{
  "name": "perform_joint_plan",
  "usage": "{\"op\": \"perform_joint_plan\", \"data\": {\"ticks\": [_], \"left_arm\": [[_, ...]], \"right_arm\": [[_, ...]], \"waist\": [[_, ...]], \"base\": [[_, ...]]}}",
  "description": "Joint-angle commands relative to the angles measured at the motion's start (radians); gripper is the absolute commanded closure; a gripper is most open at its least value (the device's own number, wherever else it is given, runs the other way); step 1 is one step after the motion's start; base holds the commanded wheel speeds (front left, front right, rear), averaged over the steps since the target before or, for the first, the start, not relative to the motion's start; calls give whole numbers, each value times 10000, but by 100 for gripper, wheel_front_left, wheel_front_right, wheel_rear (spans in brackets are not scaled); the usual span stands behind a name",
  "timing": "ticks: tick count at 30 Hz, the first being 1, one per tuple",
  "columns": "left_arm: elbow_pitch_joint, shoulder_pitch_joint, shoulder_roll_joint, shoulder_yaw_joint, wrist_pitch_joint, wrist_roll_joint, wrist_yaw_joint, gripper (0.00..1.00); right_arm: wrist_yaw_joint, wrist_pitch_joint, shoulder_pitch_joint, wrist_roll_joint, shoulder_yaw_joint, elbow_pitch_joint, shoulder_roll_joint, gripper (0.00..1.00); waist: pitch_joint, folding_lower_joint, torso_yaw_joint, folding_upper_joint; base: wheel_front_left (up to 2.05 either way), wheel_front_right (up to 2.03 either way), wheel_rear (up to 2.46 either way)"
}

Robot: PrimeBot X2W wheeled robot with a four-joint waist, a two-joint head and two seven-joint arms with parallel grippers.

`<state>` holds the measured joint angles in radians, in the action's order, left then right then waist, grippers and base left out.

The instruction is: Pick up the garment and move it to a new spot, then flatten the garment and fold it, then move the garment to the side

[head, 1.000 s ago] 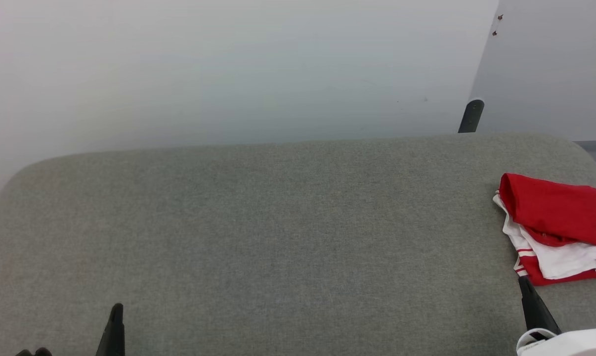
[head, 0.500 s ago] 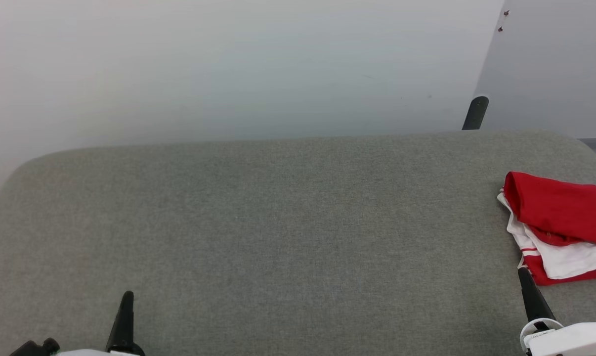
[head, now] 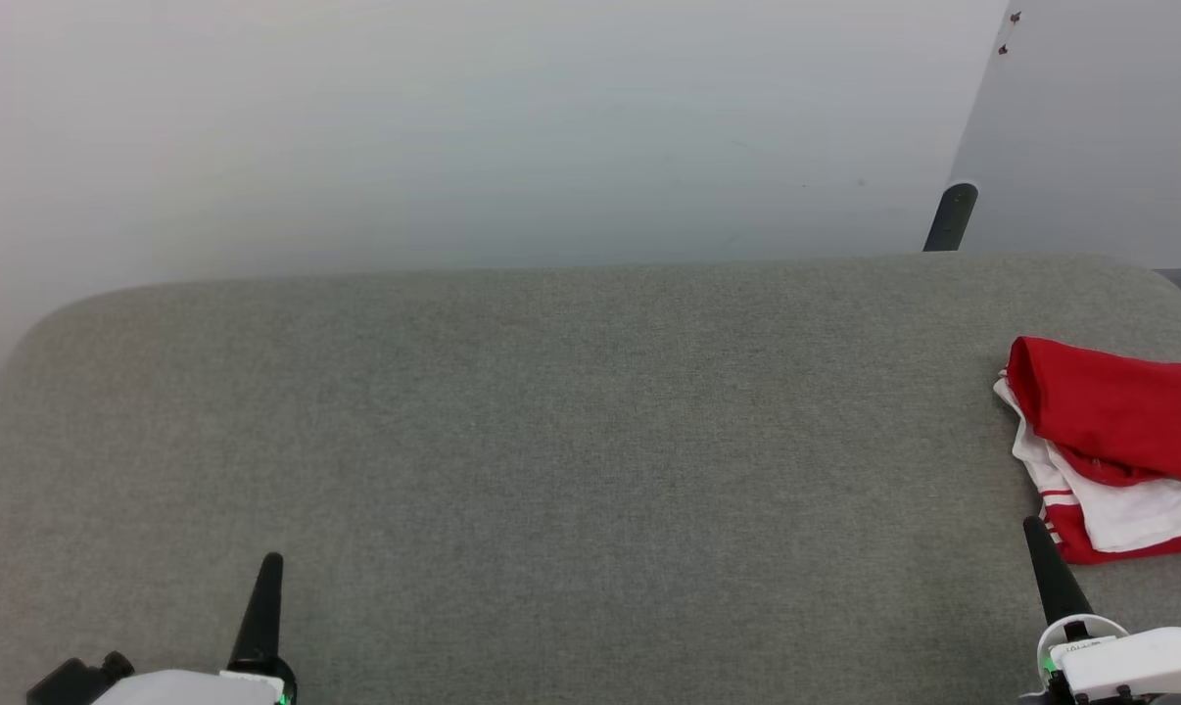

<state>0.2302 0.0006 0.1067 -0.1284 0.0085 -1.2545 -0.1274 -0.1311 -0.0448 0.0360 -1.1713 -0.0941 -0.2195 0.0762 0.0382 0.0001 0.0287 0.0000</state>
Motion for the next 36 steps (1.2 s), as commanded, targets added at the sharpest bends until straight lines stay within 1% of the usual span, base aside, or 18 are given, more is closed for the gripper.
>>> {"op": "perform_joint_plan", "data": {"ticks": [1,17,36], "left_arm": [[-50,-198,10,4,55,-245,-35,100],[24,-549,-205,56,429,-1450,-41,100],[102,-895,-423,105,809,-2691,-50,100]], "right_arm": [[3,-54,233,-267,-58,46,-12,100],[3,-286,432,-1793,-117,-66,-104,100],[3,-536,642,-3307,-174,-172,-203,100]], "waist": [[-13,0,-10,0],[-138,0,-96,0],[-285,0,-198,0]], "base": [[0,0,0],[0,0,0],[0,0,0]]}}
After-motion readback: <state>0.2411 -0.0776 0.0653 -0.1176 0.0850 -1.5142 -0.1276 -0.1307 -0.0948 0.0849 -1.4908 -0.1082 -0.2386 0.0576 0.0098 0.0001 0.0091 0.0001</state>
